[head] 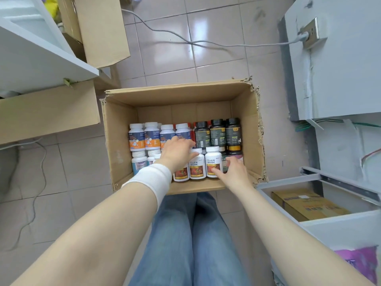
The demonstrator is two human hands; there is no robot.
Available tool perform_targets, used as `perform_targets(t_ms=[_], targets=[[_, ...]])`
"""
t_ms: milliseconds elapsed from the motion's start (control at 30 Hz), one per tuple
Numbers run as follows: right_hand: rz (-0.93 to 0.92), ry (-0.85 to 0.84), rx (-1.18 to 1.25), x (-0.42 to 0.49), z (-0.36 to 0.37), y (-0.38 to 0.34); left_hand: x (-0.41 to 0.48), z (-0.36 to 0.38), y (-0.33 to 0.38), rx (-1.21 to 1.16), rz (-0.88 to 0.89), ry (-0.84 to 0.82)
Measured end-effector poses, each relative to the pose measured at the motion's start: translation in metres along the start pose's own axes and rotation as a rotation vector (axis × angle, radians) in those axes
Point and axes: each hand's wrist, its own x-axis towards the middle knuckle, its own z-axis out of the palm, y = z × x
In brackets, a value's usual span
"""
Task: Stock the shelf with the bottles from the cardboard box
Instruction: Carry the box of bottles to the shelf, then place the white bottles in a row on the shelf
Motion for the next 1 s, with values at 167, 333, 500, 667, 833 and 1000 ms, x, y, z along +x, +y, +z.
perform_targets(t_ms=[167, 333, 500, 667, 833, 1000], targets=[[0.050, -0.057, -0.009, 0.018, 0.006, -0.005, 0.017, 0.005, -0.002, 0.039, 0.016, -0.086], [0.110, -0.063, 0.021, 0.022, 0.014, -0.007, 0.017, 0.008, -0.003, -0.067, 0.013, -0.094], [0.122, -0.105, 0.183, 0.006, -0.006, -0.009, -0.009, -0.007, -0.002, -0.266, 0.026, -0.006], [0.055, -0.053, 0.414, -0.043, -0.038, -0.007, -0.055, -0.043, 0.004, -0.567, 0.066, 0.055], [0.018, 0.051, 0.621, -0.106, -0.058, -0.001, -0.102, -0.078, 0.011, -0.747, 0.133, 0.145], [0.005, 0.250, 0.868, -0.185, -0.058, 0.002, -0.158, -0.103, 0.020, -0.819, 0.273, 0.232]])
